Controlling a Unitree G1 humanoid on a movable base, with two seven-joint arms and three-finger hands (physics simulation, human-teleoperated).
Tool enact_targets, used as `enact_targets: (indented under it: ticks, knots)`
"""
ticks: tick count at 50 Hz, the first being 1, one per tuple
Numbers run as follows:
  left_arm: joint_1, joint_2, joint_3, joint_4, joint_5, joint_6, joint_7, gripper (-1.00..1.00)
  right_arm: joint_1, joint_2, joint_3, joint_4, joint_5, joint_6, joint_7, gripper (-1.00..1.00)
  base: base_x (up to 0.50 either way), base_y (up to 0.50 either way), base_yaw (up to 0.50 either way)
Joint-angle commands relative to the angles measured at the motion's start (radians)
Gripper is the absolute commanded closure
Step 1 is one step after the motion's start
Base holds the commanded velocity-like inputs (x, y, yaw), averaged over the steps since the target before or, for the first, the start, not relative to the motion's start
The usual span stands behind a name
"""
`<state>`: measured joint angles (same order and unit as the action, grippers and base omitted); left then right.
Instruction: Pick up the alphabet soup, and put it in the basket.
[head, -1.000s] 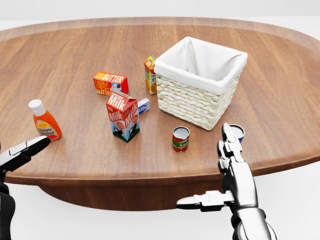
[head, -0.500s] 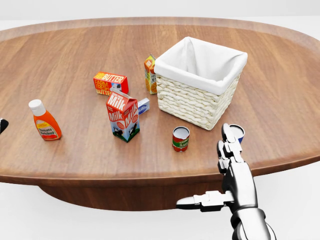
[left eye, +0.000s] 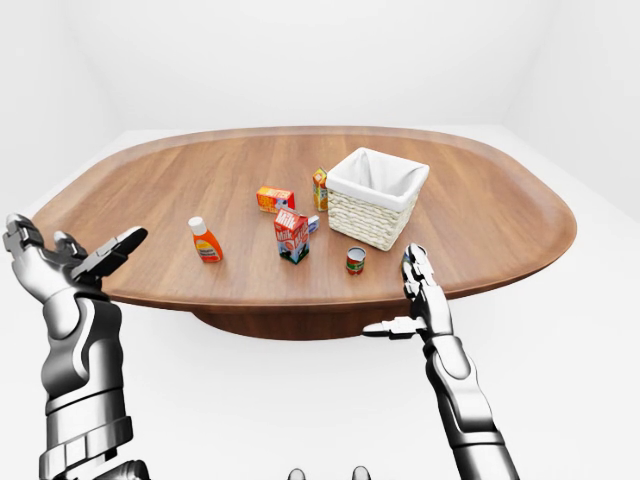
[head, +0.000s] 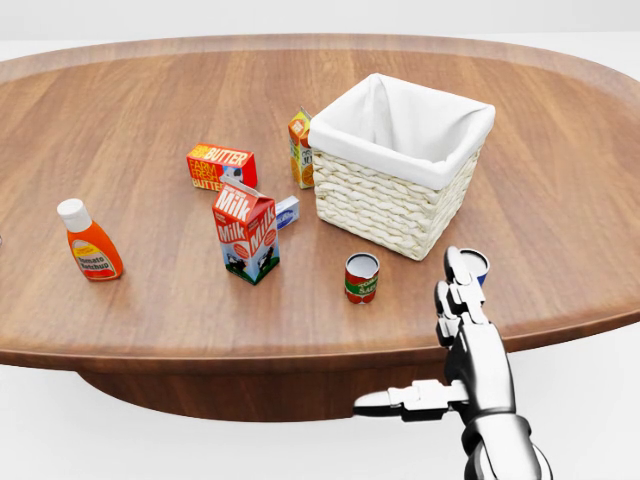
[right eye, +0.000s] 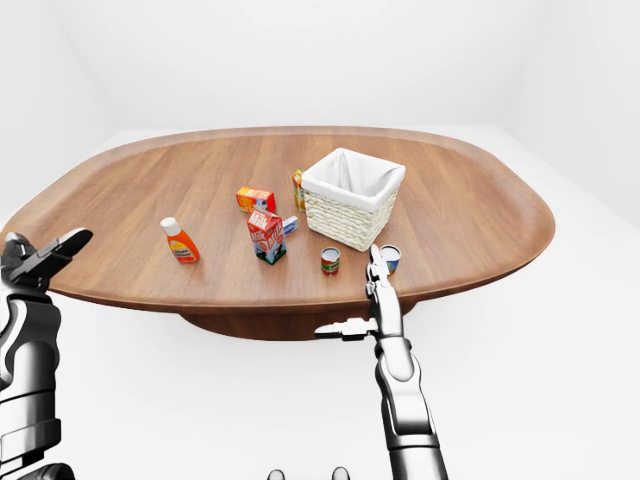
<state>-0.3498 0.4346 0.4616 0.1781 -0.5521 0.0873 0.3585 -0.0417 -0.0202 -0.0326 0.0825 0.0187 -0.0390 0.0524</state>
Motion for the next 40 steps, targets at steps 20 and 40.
enact_targets:
  ticks: [20, 40]
  knots:
    - [-0.012, 0.043, 0.020, 0.055, -0.052, 0.000, 0.003, -1.00, 0.003, 0.002, 0.004, -0.012, -0.010, 0.030, -0.011, -1.00, 0.00, 0.00, 0.00]
    - [-0.009, 0.038, 0.015, 0.061, -0.043, 0.000, -0.006, -1.00, 0.001, 0.002, 0.004, -0.007, -0.008, 0.033, -0.010, -1.00, 0.00, -0.11, 0.00]
